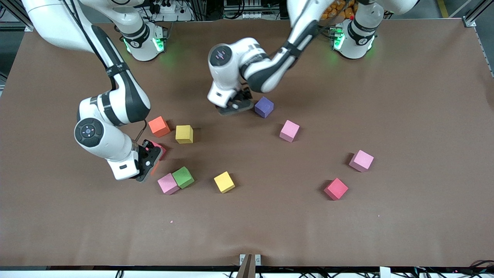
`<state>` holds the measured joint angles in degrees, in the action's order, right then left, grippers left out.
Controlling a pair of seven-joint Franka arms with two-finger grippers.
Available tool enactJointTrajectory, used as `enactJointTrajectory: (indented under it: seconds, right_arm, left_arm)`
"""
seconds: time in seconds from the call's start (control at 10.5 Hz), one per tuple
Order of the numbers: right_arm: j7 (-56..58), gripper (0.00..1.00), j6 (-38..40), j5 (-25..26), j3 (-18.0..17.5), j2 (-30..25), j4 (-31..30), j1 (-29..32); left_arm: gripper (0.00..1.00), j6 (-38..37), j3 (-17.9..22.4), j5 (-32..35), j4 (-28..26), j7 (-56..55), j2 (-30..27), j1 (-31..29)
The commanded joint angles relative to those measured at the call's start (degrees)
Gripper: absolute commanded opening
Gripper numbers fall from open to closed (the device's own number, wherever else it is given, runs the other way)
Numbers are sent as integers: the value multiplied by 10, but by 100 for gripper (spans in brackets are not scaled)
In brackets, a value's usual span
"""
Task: Form number 2 with 11 blocks
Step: 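Grasp the orange block with the right gripper while the left gripper carries purple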
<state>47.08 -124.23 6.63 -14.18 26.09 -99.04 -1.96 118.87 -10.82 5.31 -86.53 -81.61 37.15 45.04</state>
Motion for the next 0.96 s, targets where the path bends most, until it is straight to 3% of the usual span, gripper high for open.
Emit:
enactJointTrajectory:
  seconds: [0.0,0.19,0.38,0.48,0.86]
  right_arm:
    - [18,31,-34,-11,-34,-49,-79,5]
    - [20,29,-57,-11,-79,-84,-132,2]
    - [17,29,-59,-11,-134,-152,-211,-15]
    - [13,29,-62,-11,-169,-176,-250,-18]
    - [11,26,-92,-11,-228,-192,-335,-18]
  left_arm:
    - [100,-1,-6,-11,-61,-117,-46,-47]
    - [100,46,-10,-17,-144,-136,-80,-66]
    - [100,168,-10,-18,-271,-164,-148,-78]
    - [100,194,-8,-17,-309,-164,-173,-91]
    - [100,196,-5,-10,-318,-168,-160,-143]
